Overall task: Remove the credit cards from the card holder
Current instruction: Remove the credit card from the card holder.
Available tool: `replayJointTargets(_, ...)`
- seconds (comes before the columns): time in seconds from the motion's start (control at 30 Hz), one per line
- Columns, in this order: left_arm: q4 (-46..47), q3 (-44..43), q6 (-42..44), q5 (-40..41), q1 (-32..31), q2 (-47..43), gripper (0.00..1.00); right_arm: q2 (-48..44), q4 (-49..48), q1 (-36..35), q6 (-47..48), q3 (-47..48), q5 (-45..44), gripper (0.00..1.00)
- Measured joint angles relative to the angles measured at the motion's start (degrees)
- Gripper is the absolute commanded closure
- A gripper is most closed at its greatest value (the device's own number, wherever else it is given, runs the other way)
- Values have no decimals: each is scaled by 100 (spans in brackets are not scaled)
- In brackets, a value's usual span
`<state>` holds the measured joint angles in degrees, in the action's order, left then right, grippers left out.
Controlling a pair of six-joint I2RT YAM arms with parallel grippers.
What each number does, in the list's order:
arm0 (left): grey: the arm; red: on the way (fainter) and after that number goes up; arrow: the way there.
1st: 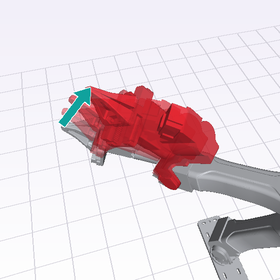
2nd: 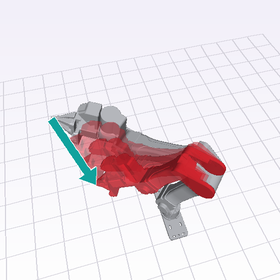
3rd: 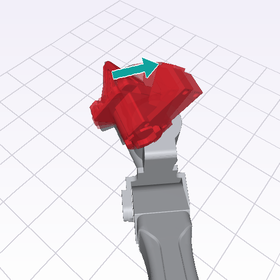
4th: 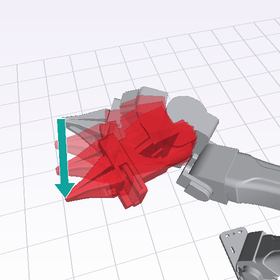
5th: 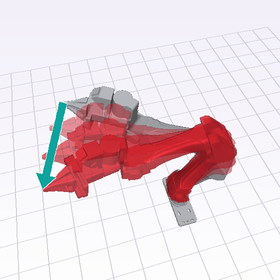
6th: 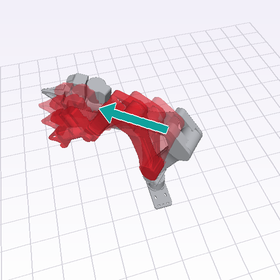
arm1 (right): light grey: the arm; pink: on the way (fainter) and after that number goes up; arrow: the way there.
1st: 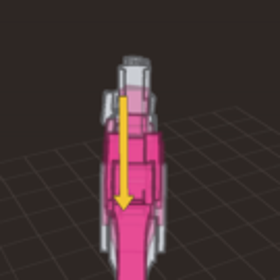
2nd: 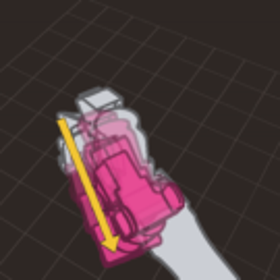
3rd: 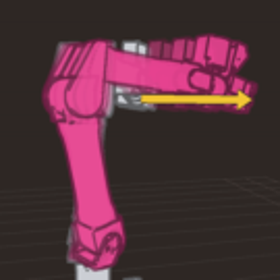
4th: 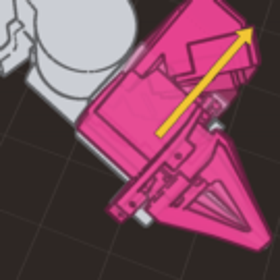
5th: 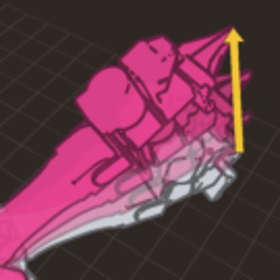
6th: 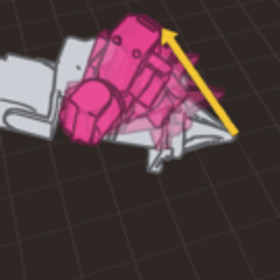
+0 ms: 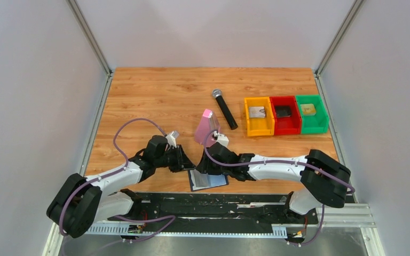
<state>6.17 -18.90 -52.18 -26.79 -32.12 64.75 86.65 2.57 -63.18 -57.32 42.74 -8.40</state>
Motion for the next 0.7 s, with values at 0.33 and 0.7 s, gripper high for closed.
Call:
replayJointTargets(0.33,376,0,-24,-243,0,264,76,-94,15,0,-2,-50,0,65)
replayJointTargets(0.7,590,0,-37,-457,-79,815,77,-232,13,2,-39,-74,-7,77)
